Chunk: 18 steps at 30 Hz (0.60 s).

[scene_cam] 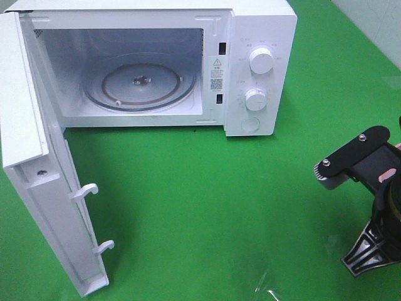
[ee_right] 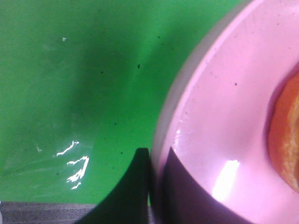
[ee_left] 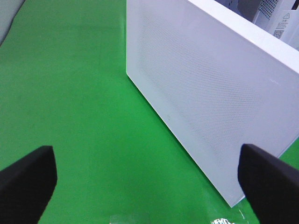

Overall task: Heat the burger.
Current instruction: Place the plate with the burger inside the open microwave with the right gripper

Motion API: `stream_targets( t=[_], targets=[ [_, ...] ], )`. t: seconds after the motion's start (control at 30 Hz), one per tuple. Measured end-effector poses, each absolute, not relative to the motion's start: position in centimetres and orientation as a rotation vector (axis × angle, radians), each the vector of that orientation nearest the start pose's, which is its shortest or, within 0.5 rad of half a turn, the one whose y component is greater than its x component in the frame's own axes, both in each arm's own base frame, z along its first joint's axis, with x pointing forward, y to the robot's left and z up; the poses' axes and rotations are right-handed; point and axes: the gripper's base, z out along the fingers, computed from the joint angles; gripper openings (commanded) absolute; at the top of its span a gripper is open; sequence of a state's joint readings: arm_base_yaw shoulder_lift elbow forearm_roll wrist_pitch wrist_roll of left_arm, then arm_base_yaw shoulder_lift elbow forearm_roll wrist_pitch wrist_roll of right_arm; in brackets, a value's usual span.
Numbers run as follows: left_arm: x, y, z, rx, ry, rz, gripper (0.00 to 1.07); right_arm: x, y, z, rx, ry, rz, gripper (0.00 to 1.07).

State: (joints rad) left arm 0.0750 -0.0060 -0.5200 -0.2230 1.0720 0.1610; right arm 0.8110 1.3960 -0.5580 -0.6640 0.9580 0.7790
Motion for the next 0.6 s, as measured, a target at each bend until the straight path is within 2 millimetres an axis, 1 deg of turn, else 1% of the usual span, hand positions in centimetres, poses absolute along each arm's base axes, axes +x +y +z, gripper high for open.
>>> stream_targets(
  t=[0.13,0.43,0.47,0.57,0.6],
  targets=[
    [-0.8,-1.8,28.3,0.102,2.009,-0.116,0.98,14.9,11.2,18.0,-0.732,2.676,-0.656,0.00],
    [-0.8,-1.8,28.3,0.102,2.009,-0.116,0.98,13.4,12.6,18.1,-0.873,2.618,-0.683,0.01],
    [-0.8,-1.8,28.3,0.102,2.009,-0.116,0.98,12.9,13.0,18.1,-0.916,2.597,-0.688,0.01],
    [-0.8,-1.8,28.3,0.102,2.009,-0.116,0.98,12.6,13.2,18.1,-0.938,2.586,-0.693,0.01],
    [-0.8,-1.8,28.3,0.102,2.009,-0.116,0.98,12.1,13.5,18.2,-0.979,2.565,-0.703,0.01]
  ],
)
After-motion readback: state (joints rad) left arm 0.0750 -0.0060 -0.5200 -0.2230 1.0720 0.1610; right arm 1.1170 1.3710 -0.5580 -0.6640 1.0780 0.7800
